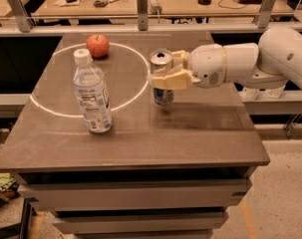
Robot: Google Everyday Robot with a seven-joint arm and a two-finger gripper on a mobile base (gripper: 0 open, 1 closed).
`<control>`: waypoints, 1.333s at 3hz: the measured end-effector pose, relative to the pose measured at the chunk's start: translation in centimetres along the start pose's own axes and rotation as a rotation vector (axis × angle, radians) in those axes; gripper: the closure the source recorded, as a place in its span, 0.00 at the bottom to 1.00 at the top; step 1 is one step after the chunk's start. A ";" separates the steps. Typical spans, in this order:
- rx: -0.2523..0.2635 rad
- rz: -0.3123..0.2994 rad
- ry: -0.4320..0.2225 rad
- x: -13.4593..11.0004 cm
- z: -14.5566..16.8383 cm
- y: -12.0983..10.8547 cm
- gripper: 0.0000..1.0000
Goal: Move redbull can near blue plastic bottle
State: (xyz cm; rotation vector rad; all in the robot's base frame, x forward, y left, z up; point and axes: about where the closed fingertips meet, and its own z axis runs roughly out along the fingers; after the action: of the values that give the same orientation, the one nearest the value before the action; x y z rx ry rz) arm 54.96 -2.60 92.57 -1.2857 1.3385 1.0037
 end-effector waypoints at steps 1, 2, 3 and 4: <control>-0.050 0.010 0.004 0.2 2.3 2.6 1.00; -0.080 0.024 -0.014 0.0 4.3 4.3 1.00; -0.119 0.037 -0.041 0.0 8.0 5.7 1.00; -0.118 0.042 -0.039 0.6 8.1 5.7 1.00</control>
Offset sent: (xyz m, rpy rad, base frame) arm -0.0540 0.0692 -0.0152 0.0358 0.0593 0.1021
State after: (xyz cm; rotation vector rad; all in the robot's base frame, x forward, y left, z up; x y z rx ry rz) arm 50.15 5.80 90.26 -1.3236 1.2968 1.1455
